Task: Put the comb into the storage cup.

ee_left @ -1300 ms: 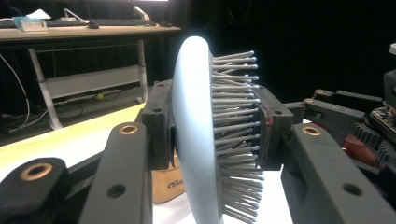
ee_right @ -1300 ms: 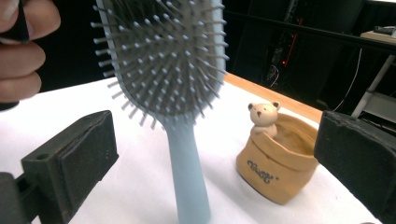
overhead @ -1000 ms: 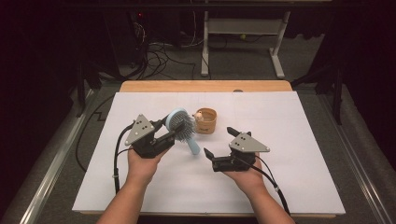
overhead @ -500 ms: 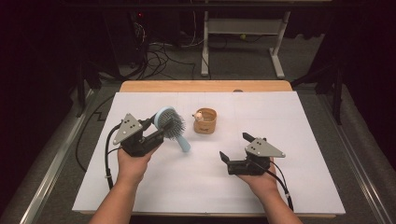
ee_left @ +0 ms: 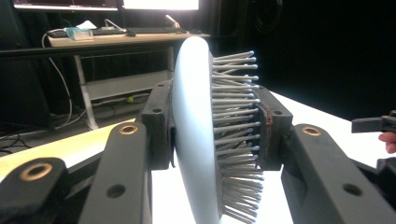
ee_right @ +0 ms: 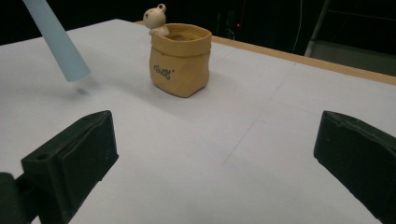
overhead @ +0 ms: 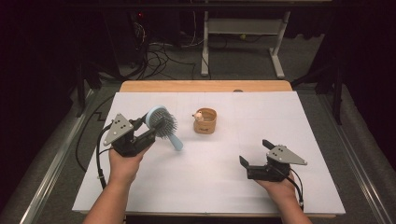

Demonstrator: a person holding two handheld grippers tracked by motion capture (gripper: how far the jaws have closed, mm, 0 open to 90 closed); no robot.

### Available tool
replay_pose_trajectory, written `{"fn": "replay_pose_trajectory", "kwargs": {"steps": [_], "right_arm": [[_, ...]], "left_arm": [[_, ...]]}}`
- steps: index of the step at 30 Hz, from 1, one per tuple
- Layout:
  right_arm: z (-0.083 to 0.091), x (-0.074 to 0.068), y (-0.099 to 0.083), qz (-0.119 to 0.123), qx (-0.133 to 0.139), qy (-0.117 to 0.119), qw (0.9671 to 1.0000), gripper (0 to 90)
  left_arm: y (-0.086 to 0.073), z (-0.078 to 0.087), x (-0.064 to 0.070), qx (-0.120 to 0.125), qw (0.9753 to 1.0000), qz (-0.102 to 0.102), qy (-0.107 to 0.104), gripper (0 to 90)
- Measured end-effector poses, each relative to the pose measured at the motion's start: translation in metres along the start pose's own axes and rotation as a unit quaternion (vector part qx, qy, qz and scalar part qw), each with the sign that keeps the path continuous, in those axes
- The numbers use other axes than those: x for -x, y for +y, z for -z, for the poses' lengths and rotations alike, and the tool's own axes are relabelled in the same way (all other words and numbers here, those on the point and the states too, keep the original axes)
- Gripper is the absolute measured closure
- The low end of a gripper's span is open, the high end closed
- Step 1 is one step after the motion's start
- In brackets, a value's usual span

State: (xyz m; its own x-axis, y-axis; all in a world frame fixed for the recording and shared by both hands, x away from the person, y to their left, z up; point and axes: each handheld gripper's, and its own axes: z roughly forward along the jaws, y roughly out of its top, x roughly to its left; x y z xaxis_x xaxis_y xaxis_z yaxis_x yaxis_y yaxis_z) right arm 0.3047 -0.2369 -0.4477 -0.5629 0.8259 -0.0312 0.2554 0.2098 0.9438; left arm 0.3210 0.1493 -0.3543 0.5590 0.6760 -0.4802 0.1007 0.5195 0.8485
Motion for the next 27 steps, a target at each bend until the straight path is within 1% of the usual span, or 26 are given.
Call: {"fn": "replay_pose_trajectory", "kwargs": {"steps": [5, 9, 13, 15, 19, 22, 27], "right_arm": [[0.011, 0.009, -0.007, -0.007, 0.002, -0.014, 0.9999, 0.0], [0.021, 0.015, -0.012, -0.013, 0.005, -0.023, 0.9996, 0.0], [0.03, 0.019, -0.018, -0.022, 0.004, -0.027, 0.9994, 0.0], [0.034, 0.021, -0.022, -0.02, 0.002, -0.035, 0.9992, 0.0], [0.037, 0.025, -0.026, -0.026, 0.003, -0.043, 0.9987, 0.0], [0.039, 0.027, -0.027, -0.034, 0.009, -0.047, 0.9982, 0.0], [0.044, 0.03, -0.028, -0.037, 0.013, -0.05, 0.998, 0.0]], "left_arm": [[0.005, 0.003, -0.004, 0.004, 1.0, -0.002, 0.005, 57.8], [0.009, 0.004, -0.005, 0.008, 1.0, 0.003, 0.005, 57.9], [0.012, 0.004, -0.005, 0.013, 0.9999, 0.008, 0.004, 57.9], [0.013, 0.003, -0.003, 0.015, 0.9998, 0.01, 0.001, 57.9], [0.015, 0.001, 0.001, 0.019, 0.9997, 0.013, -0.005, 57.9], [0.016, -0.002, 0.004, 0.019, 0.9997, 0.01, -0.007, 58.0], [0.017, -0.009, 0.009, 0.019, 0.9996, 0.016, -0.013, 58.0]]}}
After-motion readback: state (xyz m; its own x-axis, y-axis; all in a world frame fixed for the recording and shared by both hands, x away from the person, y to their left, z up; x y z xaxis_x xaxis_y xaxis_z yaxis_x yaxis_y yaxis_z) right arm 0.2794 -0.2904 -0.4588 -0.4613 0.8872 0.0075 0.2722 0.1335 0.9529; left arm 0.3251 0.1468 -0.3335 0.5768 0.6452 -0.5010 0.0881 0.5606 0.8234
